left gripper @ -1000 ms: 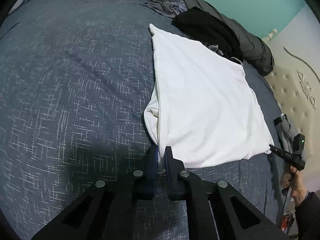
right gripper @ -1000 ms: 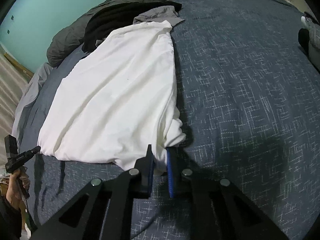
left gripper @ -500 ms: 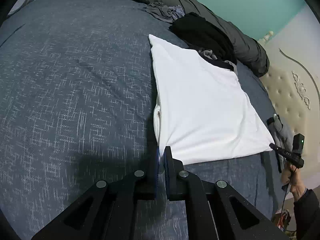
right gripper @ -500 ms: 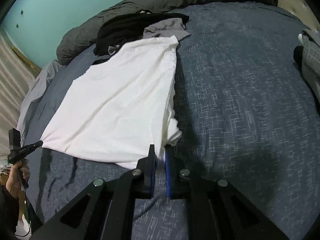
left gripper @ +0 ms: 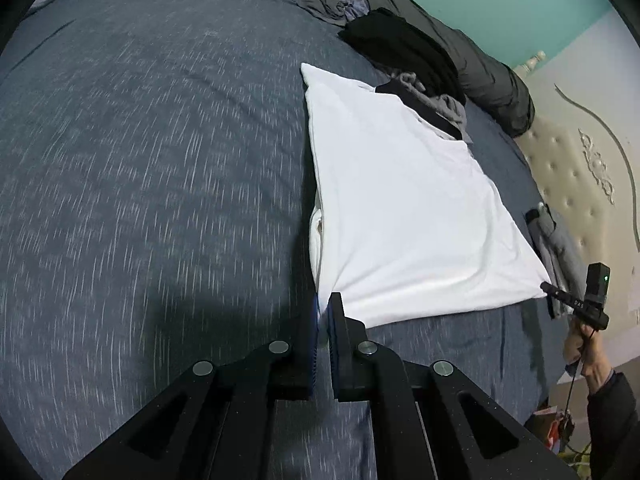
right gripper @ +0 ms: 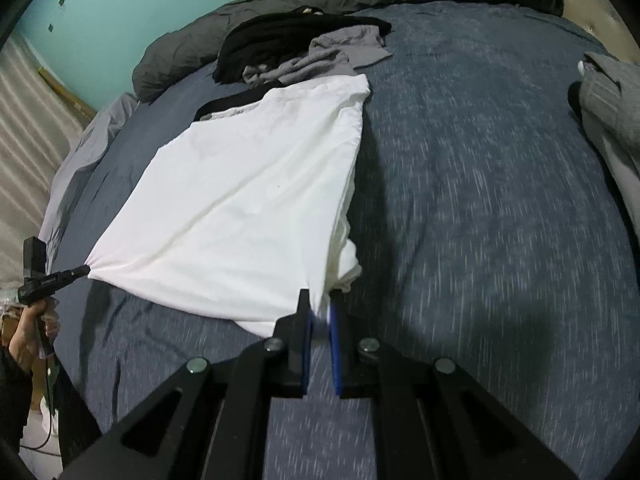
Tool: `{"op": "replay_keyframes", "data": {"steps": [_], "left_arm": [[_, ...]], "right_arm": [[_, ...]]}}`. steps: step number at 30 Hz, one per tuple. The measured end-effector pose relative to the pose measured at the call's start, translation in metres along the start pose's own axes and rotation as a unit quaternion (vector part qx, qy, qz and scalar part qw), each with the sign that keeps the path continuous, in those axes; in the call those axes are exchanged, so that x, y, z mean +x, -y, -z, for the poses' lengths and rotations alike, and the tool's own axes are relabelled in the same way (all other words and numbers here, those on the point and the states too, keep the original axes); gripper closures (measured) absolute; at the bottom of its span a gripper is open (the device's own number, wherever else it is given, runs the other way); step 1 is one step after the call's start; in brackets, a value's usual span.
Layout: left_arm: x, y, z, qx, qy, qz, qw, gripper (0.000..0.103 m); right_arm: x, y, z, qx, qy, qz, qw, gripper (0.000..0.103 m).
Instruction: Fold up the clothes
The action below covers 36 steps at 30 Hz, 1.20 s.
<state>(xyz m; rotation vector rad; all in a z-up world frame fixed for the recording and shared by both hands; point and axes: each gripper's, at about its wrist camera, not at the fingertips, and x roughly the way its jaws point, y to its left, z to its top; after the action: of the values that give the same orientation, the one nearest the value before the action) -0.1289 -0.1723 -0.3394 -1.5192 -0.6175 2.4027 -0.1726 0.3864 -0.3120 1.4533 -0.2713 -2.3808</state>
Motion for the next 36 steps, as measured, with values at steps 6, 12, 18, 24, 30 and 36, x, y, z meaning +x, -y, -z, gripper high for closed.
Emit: {"op": "replay_keyframes", "data": {"steps": [6, 12, 18, 24, 30, 36], "left_arm": [[-0.018, 0.003, 0.041, 0.004, -0.010, 0.001, 0.9999, 0.098], [-0.034, 0.004, 0.081, 0.012, -0.018, 0.001, 0.9998, 0.098], [-0.047, 0.009, 0.110, 0.014, -0.020, 0.006, 0.9997, 0.098], [-0.052, 0.005, 0.133, 0.017, -0.030, 0.003, 0.9994, 0.098], [-0.034, 0.000, 0.139, 0.007, -0.045, -0.008, 0.9989, 0.098], [-0.039, 0.004, 0.141, 0.010, -0.042, 0.000, 0.9991, 0.097]], "right_arm": [[-0.019, -0.006, 0.036, -0.007, -0.014, -0.003, 1.000, 0.096], [-0.029, -0.011, 0.077, -0.012, -0.032, -0.006, 0.999, 0.096], [-0.042, -0.018, 0.105, -0.013, -0.038, -0.012, 0.999, 0.096], [-0.051, -0.024, 0.129, -0.019, -0.053, -0.007, 0.998, 0.096], [-0.036, -0.017, 0.141, -0.003, -0.070, -0.011, 0.997, 0.094], [-0.043, -0.016, 0.152, -0.021, -0.081, 0.003, 0.996, 0.087]]}}
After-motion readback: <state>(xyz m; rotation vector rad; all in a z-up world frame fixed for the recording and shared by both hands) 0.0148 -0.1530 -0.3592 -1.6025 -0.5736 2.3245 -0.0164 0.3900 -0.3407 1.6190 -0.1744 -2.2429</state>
